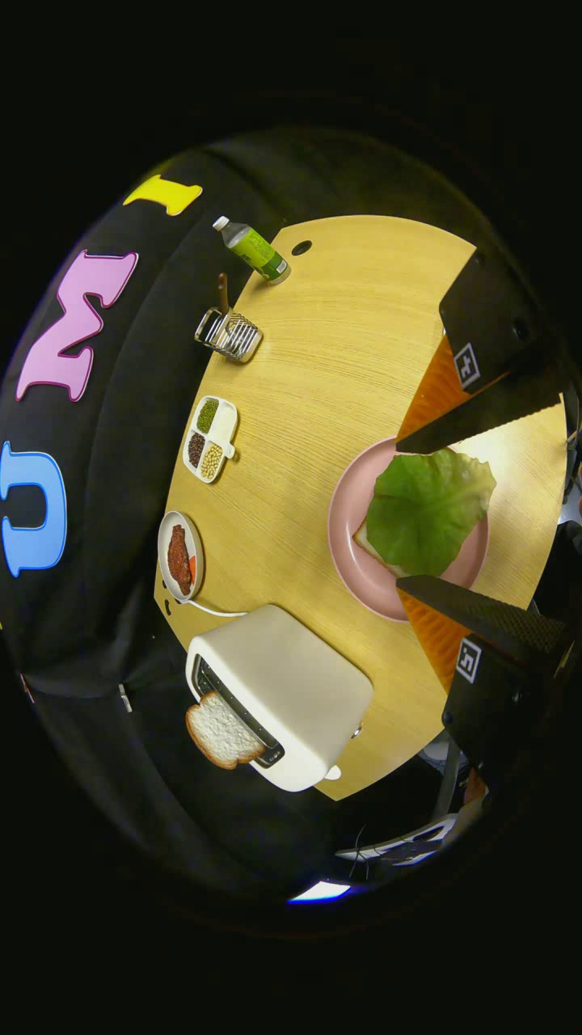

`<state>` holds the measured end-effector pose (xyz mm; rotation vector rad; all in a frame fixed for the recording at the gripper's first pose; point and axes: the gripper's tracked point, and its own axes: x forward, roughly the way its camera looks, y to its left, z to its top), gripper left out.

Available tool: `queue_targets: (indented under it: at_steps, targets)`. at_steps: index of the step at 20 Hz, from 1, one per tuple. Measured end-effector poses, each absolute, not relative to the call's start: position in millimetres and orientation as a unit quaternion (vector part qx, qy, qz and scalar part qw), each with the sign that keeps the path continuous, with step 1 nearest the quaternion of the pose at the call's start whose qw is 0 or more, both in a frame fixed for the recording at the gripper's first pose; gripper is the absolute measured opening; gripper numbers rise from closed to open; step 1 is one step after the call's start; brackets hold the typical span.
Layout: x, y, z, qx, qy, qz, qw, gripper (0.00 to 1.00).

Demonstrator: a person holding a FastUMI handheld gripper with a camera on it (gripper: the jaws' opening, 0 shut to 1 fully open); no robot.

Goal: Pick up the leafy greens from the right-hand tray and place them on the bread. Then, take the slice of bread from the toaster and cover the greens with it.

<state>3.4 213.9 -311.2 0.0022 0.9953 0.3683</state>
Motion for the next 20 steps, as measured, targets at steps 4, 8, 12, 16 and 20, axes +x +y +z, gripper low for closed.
queue_targets:
  at_steps: [4,8,12,16,20]
  targets:
    - [4,218,-291,0.011,0.458,0.173,0.872,0.95]
    - [5,244,-248,0.031,0.424,0.194,0.884,0.96]
    - [13,285,-196,0.062,0.389,0.234,0.889,0.96]
    - [22,334,-156,0.074,0.368,0.277,0.884,0.99]
    - [37,385,-144,0.075,0.370,0.283,0.882,0.99]
